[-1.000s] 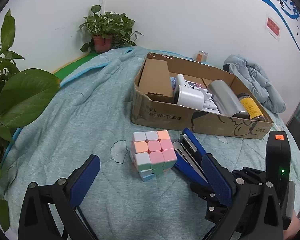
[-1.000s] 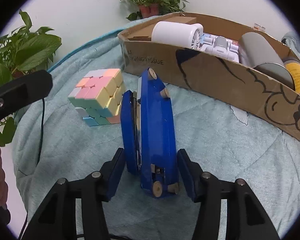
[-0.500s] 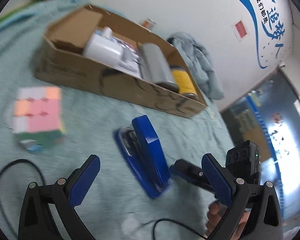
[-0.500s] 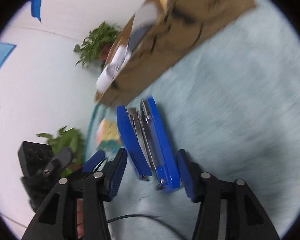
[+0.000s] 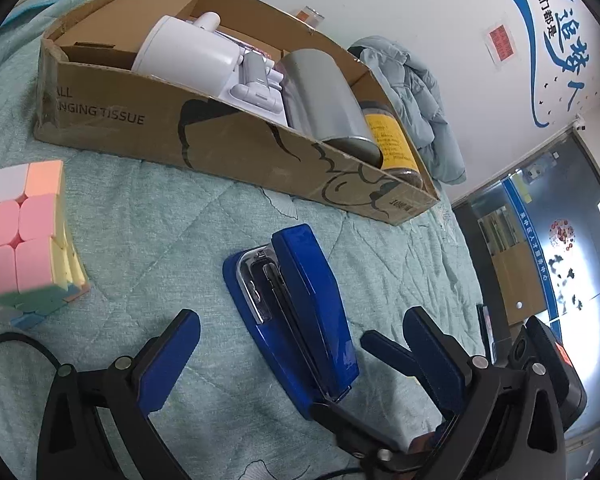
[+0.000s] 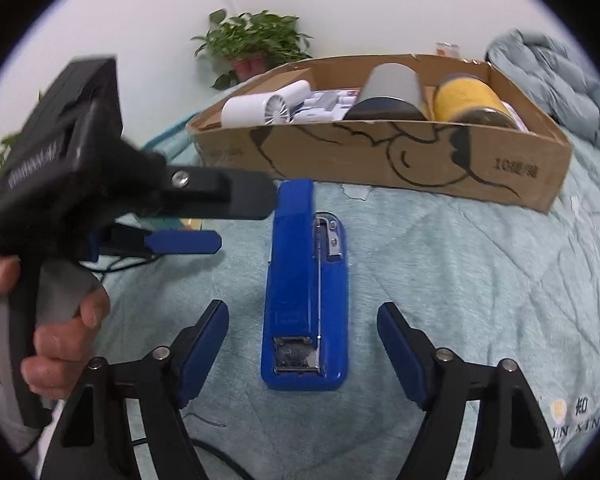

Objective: Organize rigid objects
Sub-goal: 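Lift the blue stapler and carry it into the box beside the canister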

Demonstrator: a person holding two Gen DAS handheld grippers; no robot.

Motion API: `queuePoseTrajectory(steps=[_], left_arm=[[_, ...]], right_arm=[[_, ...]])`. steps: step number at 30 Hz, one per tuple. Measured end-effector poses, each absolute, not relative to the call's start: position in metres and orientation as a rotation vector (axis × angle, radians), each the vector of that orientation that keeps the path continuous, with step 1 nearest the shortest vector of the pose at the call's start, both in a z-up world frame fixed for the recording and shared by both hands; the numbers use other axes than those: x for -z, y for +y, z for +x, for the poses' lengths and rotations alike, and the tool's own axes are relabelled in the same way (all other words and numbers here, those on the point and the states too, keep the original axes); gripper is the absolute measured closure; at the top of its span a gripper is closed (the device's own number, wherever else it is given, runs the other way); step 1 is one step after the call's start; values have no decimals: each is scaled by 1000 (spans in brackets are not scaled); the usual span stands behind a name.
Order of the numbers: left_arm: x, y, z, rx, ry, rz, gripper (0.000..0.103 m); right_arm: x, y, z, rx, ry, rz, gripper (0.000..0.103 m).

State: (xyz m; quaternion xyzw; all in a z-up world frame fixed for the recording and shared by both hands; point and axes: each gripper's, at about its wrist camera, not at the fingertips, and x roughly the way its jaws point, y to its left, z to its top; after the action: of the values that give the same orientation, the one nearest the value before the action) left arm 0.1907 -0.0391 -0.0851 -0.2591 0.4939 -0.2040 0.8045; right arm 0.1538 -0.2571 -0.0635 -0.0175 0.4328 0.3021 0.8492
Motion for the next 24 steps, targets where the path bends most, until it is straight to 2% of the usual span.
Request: queuePoseTrajectory(steps=[1, 3, 7, 8, 13, 15, 17, 19, 21, 22, 24], left_arm=[[85, -41, 191, 443, 1060, -550, 1], [87, -44, 191, 457, 1061, -550, 1], [94, -44, 189, 460, 1074, -567, 2], [96, -45, 190, 466, 1074, -569, 2], [101, -51, 186, 496, 1083, -578, 3], [104, -54, 186, 511, 1092, -580, 10], [106, -58, 188, 540, 1100, -587, 27], [107, -64, 189, 565, 1105, -579, 39], [107, -67, 190, 551, 1097, -554, 44], [107, -68, 190, 542, 1092, -542, 50], [106, -68, 190, 547, 1082, -533, 54]], right_arm=[[66, -253, 154, -634, 917, -63, 34], [73, -244, 156, -623, 952, -99, 49], [81, -243, 159, -588, 980, -79, 55], [80, -247, 161, -574, 988, -51, 61], [85, -270, 178, -594, 1086, 196, 61], [87, -277, 182, -610, 1124, 284, 62], [91, -284, 186, -642, 1169, 391, 62], [91, -289, 186, -666, 1198, 464, 62], [94, -290, 183, -675, 1208, 489, 62], [93, -290, 181, -676, 1206, 489, 62], [86, -291, 173, -671, 1199, 477, 62]])
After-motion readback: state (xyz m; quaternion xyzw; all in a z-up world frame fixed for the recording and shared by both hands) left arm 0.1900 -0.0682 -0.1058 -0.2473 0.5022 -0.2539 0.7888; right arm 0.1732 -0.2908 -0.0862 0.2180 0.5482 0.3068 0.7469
